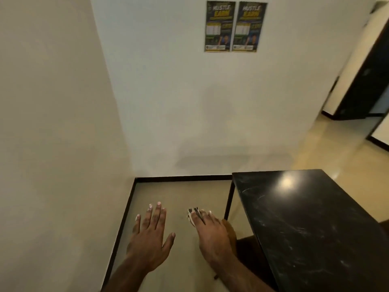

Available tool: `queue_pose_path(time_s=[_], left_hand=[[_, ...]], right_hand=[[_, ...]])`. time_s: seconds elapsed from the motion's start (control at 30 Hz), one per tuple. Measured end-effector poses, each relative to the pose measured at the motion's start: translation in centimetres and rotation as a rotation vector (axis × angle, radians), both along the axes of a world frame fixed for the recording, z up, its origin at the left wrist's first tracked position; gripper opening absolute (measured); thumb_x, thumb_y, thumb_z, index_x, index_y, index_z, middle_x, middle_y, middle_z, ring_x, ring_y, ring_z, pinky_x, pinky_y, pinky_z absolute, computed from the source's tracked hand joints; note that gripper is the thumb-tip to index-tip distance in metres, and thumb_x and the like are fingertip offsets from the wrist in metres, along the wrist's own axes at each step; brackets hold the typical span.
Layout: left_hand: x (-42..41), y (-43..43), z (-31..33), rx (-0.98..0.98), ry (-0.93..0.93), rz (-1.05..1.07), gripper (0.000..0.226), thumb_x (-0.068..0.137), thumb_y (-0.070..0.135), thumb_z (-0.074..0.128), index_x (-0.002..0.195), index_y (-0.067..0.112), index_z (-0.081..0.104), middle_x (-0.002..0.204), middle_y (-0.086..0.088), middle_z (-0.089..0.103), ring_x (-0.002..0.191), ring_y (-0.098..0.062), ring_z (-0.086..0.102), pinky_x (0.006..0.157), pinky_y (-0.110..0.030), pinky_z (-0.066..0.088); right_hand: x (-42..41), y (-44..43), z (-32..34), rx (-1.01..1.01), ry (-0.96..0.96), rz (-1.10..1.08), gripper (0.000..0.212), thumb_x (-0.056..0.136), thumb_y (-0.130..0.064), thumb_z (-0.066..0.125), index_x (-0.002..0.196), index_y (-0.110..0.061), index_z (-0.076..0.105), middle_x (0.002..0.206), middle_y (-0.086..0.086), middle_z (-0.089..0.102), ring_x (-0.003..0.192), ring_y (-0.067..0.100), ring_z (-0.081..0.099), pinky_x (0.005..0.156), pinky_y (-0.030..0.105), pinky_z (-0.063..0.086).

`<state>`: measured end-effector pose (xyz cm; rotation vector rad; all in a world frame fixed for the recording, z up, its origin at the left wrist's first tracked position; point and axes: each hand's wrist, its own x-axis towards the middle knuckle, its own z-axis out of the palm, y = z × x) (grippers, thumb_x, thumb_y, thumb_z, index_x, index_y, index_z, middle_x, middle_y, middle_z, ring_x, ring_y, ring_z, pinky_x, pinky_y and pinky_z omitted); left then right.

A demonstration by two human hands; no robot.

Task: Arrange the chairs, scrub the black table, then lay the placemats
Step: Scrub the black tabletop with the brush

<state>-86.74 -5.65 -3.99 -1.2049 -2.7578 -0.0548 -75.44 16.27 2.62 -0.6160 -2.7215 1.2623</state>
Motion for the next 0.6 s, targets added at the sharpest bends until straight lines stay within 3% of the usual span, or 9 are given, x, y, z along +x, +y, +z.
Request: queue_pose_path(time_s=[0.2,0.3,0.43,0.6], left_hand=[[-12.8,7.6,0.6,-0.054,-0.053,-0.195,0.085,0.107,0.071,0.030,0.165,0.010,0.048,0.177,-0.011,0.036,0.161,-0.036,0.037,0.128,-0.046,0.004],[-17.9,12.2,1.2,-0.045,-0.048,-0.305,0.085,0.106,0.070,0.035,0.167,0.011,0.044,0.179,-0.011,0.032,0.162,-0.036,0.036,0.128,-0.047,0.003],[-21.3,19.1,1.3,-0.050,-0.080,-0.445,0.089,0.102,0.070,0.045,0.169,0.012,0.041,0.181,-0.010,0.029,0.165,-0.035,0.030,0.129,-0.046,0.002],[-23.6,29.6,0.5,-0.104,-0.076,-0.612,0.088,0.107,0.073,0.026,0.167,0.010,0.044,0.177,-0.013,0.035,0.160,-0.038,0.039,0.128,-0.045,0.005]], right_hand=[[-8.2,5.0,1.0,0.027,-0.020,-0.223,0.081,0.111,-0.011,0.059,0.175,-0.031,0.013,0.183,0.007,0.020,0.169,0.033,0.019,0.135,0.050,0.020],[-11.0,7.5,1.3,0.088,-0.051,-0.328,0.082,0.111,-0.010,0.058,0.175,-0.031,0.012,0.183,0.007,0.018,0.169,0.033,0.018,0.135,0.050,0.021],[-13.2,11.3,-0.5,0.125,-0.032,-0.450,0.084,0.110,-0.013,0.060,0.174,-0.035,0.012,0.184,0.005,0.016,0.169,0.032,0.018,0.135,0.050,0.021],[-14.1,17.3,-3.6,0.281,-0.137,-0.531,0.087,0.109,-0.017,0.064,0.174,-0.036,0.011,0.183,0.007,0.019,0.169,0.036,0.018,0.134,0.053,0.021]])
